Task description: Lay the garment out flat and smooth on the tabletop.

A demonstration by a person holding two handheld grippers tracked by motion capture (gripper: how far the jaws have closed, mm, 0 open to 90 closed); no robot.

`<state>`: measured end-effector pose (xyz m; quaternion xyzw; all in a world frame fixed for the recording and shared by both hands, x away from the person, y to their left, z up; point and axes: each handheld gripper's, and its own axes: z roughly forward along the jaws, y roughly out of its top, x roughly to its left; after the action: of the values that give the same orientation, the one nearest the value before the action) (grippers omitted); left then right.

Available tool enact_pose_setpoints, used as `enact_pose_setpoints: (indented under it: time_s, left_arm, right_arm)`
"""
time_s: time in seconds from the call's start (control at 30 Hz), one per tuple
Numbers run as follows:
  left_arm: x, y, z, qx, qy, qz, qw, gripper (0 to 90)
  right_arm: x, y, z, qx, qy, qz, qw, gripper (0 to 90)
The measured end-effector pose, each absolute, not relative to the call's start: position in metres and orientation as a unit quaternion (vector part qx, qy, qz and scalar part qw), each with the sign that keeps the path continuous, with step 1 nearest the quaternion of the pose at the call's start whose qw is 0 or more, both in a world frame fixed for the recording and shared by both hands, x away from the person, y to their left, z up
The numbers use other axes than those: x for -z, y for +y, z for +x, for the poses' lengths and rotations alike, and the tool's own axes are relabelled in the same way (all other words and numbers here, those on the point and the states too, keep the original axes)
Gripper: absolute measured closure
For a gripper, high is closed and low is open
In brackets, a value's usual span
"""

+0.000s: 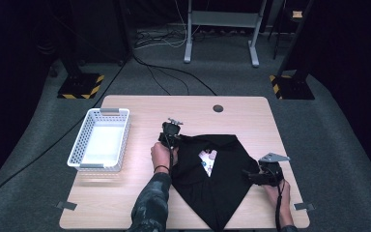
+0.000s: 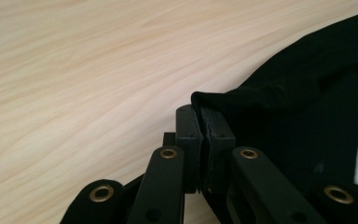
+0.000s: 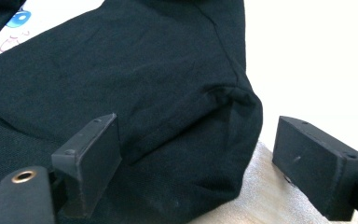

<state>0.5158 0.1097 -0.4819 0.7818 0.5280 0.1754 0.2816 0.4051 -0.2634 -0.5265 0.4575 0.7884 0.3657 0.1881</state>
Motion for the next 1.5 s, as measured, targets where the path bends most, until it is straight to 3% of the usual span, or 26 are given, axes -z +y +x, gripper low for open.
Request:
enact_pose_setpoints:
  time_s: [0.13,0.33,0.47,0.6,0.7,0.83,0.93,1.33,1.5]
  left_arm:
    - [0.487,0.119,0.522,-0.181,0.55,0.774,0.256,80.9]
    - [0.483,0.119,0.512,-0.197,0.547,0.77,0.262,39.4]
    - [0.473,0.108,0.483,-0.215,0.502,0.784,0.294,28.0]
    - [0.47,0.103,0.46,-0.212,0.471,0.797,0.314,24.5]
    - [0.471,0.096,0.42,-0.194,0.402,0.825,0.346,24.8]
    - [0.488,0.09,0.388,-0.169,0.383,0.838,0.351,20.6]
    - [0.497,0.09,0.379,-0.178,0.383,0.839,0.343,15.6]
    - [0.52,0.096,0.36,-0.205,0.377,0.839,0.335,11.3]
    - [0.528,0.103,0.359,-0.191,0.388,0.825,0.365,11.1]
  right_arm:
    - [0.527,-0.263,0.405,-0.365,0.79,0.455,0.189,14.0]
    - [0.527,-0.263,0.405,-0.365,0.79,0.454,0.19,14.1]
    - [0.527,-0.263,0.405,-0.364,0.79,0.456,0.189,14.0]
    - [0.527,-0.263,0.405,-0.365,0.79,0.455,0.189,14.0]
    - [0.527,-0.263,0.405,-0.365,0.79,0.455,0.188,14.1]
    - [0.527,-0.263,0.405,-0.366,0.789,0.457,0.188,14.1]
    - [0.527,-0.263,0.405,-0.366,0.789,0.456,0.188,14.1]
    - [0.527,-0.263,0.405,-0.366,0.789,0.456,0.189,14.1]
    - [0.527,-0.262,0.405,-0.366,0.789,0.456,0.189,14.4]
